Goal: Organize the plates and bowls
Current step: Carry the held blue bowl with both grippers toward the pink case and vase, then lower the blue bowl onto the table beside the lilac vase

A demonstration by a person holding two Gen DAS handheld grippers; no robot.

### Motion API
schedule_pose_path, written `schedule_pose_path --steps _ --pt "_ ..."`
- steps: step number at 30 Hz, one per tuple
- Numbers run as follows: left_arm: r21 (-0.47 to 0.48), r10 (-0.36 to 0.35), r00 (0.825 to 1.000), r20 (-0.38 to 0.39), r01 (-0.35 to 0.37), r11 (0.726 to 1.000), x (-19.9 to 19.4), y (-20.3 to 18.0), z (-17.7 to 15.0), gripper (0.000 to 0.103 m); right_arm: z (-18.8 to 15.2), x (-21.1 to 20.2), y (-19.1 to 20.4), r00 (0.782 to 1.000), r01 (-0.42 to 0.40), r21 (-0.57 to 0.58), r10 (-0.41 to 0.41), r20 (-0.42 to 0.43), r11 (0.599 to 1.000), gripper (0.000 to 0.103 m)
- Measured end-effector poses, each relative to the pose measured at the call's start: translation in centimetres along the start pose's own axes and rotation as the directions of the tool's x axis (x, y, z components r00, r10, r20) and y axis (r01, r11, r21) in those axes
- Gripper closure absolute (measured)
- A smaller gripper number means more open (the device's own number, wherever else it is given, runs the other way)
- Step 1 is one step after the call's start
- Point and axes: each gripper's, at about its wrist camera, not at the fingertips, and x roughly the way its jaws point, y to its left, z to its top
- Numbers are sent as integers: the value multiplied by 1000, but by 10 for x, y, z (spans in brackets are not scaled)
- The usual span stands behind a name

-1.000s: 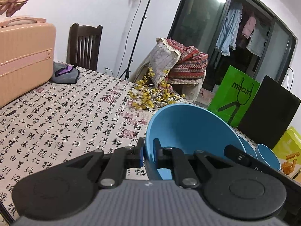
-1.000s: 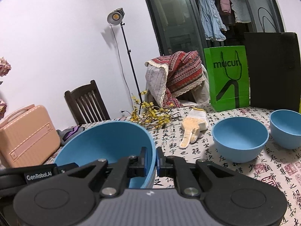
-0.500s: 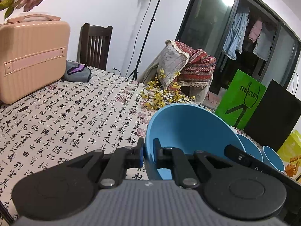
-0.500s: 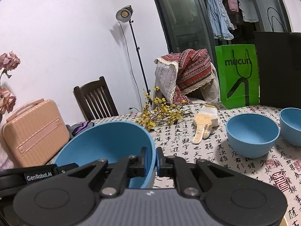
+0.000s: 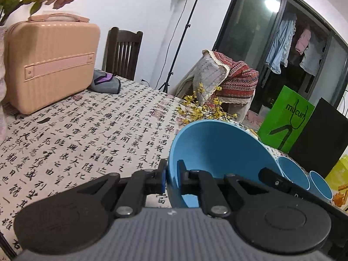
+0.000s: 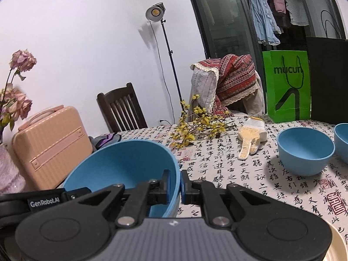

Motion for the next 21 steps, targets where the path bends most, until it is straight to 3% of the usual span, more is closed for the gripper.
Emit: schedule_pose_path --steps 21 --pt "-22 41 999 7 -41 999 -27 41 -11 93 -20 -9 43 999 -39 -36 39 -25 999 94"
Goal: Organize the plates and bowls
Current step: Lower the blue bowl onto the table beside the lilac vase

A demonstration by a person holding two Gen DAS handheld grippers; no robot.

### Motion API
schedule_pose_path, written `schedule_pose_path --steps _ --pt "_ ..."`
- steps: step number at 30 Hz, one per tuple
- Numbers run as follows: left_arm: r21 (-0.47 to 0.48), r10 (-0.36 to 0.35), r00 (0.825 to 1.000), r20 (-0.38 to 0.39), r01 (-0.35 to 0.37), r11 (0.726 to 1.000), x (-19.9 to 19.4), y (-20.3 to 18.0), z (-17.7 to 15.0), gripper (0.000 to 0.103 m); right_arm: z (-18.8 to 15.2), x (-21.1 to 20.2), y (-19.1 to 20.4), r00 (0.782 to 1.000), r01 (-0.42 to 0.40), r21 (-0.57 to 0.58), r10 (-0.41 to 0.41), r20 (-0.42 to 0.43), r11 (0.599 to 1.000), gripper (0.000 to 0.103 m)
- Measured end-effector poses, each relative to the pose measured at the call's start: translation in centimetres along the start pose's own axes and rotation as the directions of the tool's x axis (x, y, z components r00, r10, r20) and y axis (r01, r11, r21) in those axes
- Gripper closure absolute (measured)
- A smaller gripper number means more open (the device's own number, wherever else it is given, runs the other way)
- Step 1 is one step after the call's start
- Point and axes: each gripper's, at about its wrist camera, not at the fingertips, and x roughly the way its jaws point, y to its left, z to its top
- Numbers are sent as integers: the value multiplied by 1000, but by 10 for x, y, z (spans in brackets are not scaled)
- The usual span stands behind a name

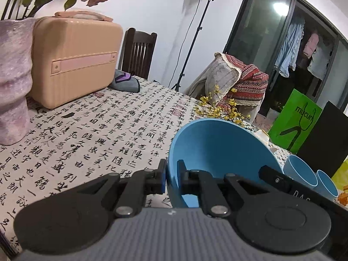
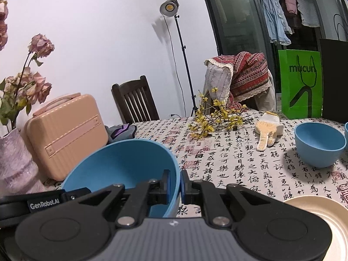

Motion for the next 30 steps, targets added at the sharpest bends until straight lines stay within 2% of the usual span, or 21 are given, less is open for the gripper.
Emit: schedule_pose_path --steps 17,30 --pt "-21 27 1000 -9 -27 999 -7 36 -7 93 -16 6 29 999 -27 -17 26 -32 999 94" --pt "-89 57 998 -22 -59 994 -13 72 -15 93 -34 16 58 995 -64 -38 61 -79 997 94"
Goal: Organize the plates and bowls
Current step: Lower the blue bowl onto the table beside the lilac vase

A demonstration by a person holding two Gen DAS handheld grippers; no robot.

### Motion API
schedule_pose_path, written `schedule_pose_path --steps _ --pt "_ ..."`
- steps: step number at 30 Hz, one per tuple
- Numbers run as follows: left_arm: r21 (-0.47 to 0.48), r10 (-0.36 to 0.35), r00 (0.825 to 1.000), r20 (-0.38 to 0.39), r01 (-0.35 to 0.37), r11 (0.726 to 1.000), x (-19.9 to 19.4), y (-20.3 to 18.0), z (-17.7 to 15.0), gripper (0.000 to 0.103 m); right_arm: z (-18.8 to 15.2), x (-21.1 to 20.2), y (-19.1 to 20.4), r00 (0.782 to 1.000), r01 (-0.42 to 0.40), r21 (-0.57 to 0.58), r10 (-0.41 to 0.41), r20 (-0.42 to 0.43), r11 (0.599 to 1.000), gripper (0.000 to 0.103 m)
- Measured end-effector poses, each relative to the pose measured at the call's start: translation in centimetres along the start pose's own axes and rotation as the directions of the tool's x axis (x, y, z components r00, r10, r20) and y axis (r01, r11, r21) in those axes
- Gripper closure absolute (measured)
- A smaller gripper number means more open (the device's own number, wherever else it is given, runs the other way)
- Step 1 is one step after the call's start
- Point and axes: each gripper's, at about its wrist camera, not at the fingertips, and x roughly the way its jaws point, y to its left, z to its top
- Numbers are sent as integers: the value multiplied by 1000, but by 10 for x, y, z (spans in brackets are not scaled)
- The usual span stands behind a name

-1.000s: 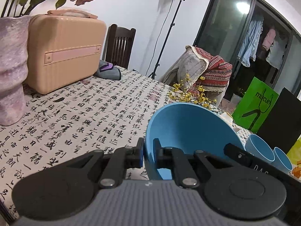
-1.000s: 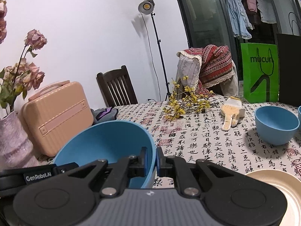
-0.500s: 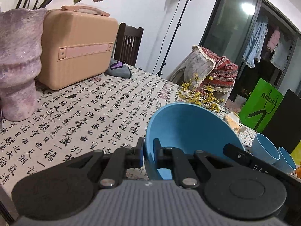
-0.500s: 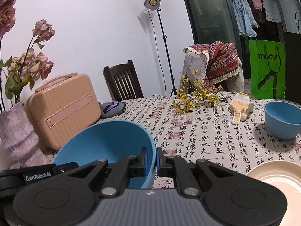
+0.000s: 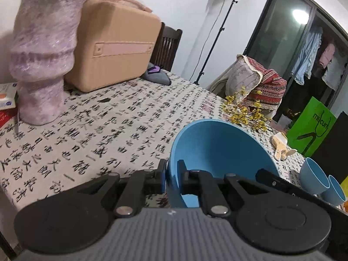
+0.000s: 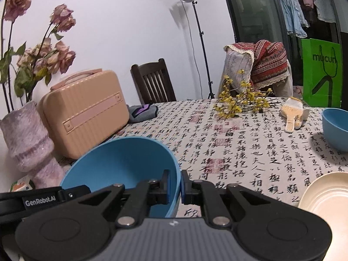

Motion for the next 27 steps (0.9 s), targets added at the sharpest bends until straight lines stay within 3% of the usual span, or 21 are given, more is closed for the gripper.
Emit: schedule_pose_path --steps 15,27 --pt "-94 44 999 -16 -45 995 -1 43 -7 93 -19 21 28 997 -51 -11 50 -67 999 94" --pt "-108 74 997 -37 -78 991 5 54 -13 93 -29 35 36 991 -77 -4 76 -110 997 94"
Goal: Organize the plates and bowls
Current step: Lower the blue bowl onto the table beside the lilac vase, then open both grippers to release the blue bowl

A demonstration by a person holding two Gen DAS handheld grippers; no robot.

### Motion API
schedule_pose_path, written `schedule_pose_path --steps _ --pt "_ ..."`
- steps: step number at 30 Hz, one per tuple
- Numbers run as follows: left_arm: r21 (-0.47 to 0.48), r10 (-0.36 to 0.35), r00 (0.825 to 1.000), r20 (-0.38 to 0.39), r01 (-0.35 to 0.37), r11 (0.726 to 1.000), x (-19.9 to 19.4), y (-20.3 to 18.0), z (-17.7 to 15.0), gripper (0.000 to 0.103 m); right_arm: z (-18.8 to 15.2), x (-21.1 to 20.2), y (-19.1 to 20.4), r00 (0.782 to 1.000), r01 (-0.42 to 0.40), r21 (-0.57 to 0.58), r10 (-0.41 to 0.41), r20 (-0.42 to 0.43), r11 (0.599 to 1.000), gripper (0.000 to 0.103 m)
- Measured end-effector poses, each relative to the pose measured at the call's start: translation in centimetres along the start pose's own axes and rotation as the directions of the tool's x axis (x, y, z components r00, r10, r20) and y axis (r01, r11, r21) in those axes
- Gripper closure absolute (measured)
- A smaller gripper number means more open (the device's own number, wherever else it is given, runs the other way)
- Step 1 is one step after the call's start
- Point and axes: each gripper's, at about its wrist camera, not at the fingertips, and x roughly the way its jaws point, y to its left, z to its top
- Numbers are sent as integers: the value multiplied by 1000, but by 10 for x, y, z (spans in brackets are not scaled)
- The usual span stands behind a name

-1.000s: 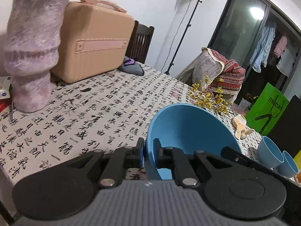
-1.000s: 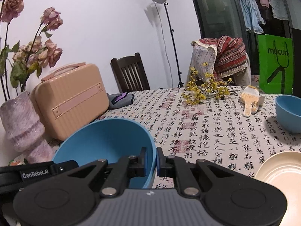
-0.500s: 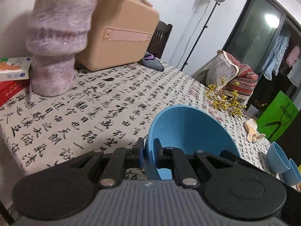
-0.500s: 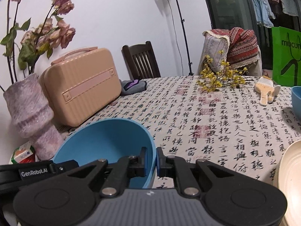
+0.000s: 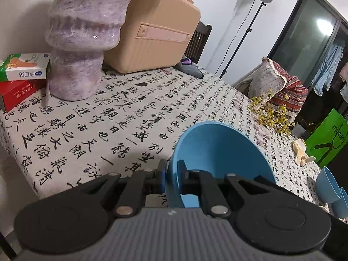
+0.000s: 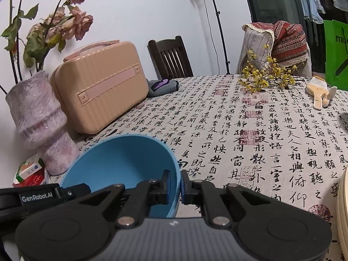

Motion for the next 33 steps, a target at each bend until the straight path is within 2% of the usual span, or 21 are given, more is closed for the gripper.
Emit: schedule_pose_path --steps 11,19,20,26,28,30,33 --pt "-8 3 1000 -16 -3 1000 6 4 -2 93 -1 8 -1 1000 1 0 -1 -15 1000 94" --pt "-24 -28 1000 -6 28 999 2 8 0 88 0 5 -3 1000 -21 1 21 -13 1000 87" --pt "-22 -36 999 2 36 999 0 8 0 87 0 4 -4 1000 -25 5 25 -11 1000 83" --pt "20 -82 993 80 80 997 -21 3 0 71 0 -10 -7 998 -51 0 51 27 999 64" --pt "39 -86 990 109 83 996 -28 0 -1 59 0 -15 -7 998 -56 -11 56 43 998 56" --pt "58 -85 986 140 78 995 -35 -2 -2 55 -1 -19 -8 997 -58 -21 59 53 998 48" --pt "76 -86 980 178 73 994 -44 -2 -5 38 -3 -26 -11 996 -62 -24 63 68 998 38"
